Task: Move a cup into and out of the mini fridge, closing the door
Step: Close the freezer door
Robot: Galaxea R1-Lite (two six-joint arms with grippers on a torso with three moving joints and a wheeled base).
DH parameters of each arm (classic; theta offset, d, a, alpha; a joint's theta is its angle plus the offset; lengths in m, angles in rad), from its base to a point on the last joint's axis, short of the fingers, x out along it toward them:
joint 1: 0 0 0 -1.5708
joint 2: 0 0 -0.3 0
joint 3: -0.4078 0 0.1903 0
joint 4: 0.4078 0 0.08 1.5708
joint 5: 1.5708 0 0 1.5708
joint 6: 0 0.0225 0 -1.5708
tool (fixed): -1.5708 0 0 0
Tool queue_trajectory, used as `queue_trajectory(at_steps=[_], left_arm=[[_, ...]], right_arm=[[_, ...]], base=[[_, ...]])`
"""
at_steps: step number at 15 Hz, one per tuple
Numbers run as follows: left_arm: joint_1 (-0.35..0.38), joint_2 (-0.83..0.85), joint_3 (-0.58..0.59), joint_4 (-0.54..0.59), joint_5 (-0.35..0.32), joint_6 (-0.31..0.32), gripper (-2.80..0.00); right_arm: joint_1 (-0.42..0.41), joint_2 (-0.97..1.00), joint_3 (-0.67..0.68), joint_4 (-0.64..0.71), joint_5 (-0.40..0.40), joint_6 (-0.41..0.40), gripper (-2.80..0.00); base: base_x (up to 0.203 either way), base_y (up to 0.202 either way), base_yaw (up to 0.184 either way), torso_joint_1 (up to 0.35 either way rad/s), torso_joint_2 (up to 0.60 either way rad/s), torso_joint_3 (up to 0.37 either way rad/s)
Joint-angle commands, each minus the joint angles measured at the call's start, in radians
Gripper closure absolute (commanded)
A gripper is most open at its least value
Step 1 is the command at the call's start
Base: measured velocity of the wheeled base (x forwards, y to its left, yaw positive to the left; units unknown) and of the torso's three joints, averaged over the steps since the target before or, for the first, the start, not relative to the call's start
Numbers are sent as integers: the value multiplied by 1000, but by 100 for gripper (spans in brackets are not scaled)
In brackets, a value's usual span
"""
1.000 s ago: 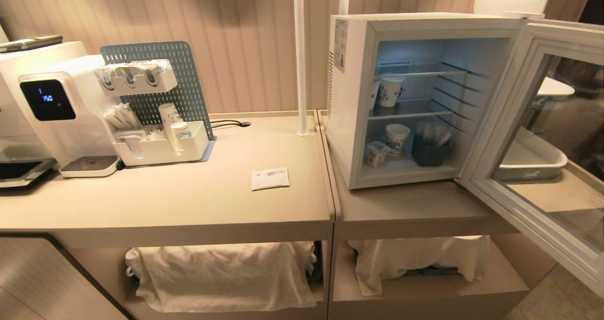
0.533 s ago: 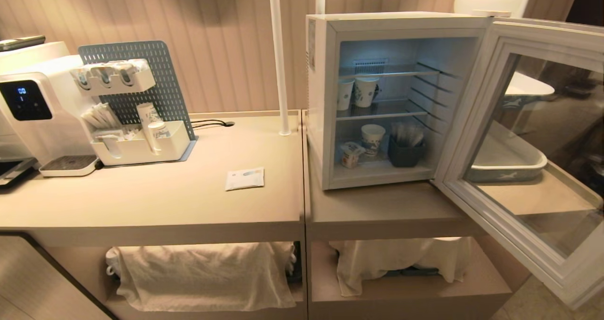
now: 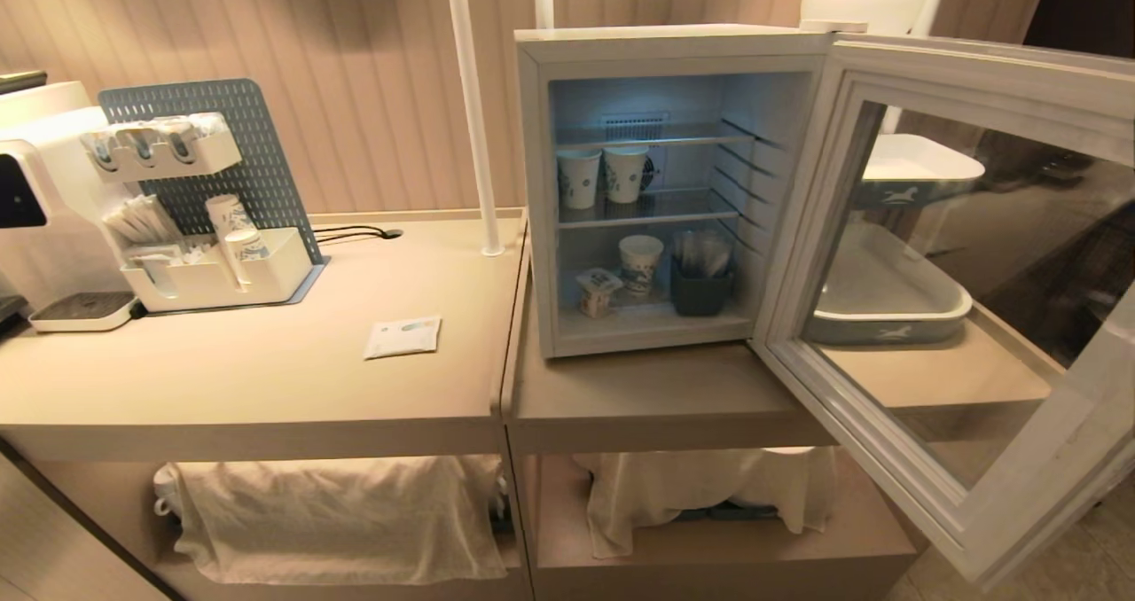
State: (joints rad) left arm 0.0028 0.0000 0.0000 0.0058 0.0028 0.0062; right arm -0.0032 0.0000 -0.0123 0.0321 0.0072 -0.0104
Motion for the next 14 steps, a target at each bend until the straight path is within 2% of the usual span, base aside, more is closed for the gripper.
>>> queue_trajectory(at_steps=[1,11,14], left_arm=[[0,2,0,0,0,0,0],[0,2,1,0,0,-2,0],[0,2,2,0,0,-2,0]], right_arm=[[0,2,0,0,0,0,0],[0,2,2,-1,0,1,0],[0,2,2,-1,0,3,0]], base=[[0,-191,-2,2,0,2],[0,-191,2,4,4,1],[0,-79,0,0,2,3]])
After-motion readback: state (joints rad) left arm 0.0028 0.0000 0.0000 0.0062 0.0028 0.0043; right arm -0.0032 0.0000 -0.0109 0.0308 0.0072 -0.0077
